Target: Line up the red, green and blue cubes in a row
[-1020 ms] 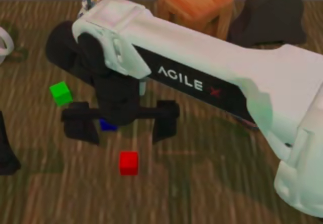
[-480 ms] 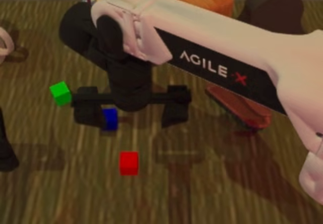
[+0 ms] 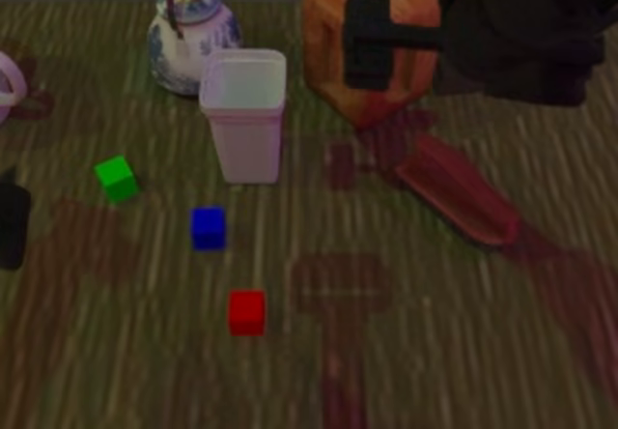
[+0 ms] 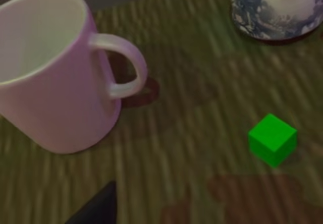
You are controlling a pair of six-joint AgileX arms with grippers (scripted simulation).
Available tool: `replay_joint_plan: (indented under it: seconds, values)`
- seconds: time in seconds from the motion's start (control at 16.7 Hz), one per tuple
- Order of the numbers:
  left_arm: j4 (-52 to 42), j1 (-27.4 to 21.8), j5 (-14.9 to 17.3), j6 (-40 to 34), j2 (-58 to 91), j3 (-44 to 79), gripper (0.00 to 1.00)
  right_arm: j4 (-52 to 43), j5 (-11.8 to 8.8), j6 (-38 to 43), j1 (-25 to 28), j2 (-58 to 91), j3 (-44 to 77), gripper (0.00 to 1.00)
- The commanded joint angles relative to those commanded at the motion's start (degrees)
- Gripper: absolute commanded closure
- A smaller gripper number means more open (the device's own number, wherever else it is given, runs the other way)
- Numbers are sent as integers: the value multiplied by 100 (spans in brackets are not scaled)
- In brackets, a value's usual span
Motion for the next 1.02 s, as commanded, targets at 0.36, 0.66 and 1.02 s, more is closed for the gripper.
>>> replay_joint_plan:
  seconds: [0.36,0.66,1.02]
  values:
    - [-2015,-193,-56,1370,3542,2769,0,1941,57,-1480,-1486,-3945,-3747,0]
    - [-3544,-346,-79,2433,6295,4998,0,3615,-212,-2551,-2582,-6734,-6692,0]
    - [-4682,-479,-37,3316,8557,7084,0,5375,-738,-3377,-3462,-8897,-9017,0]
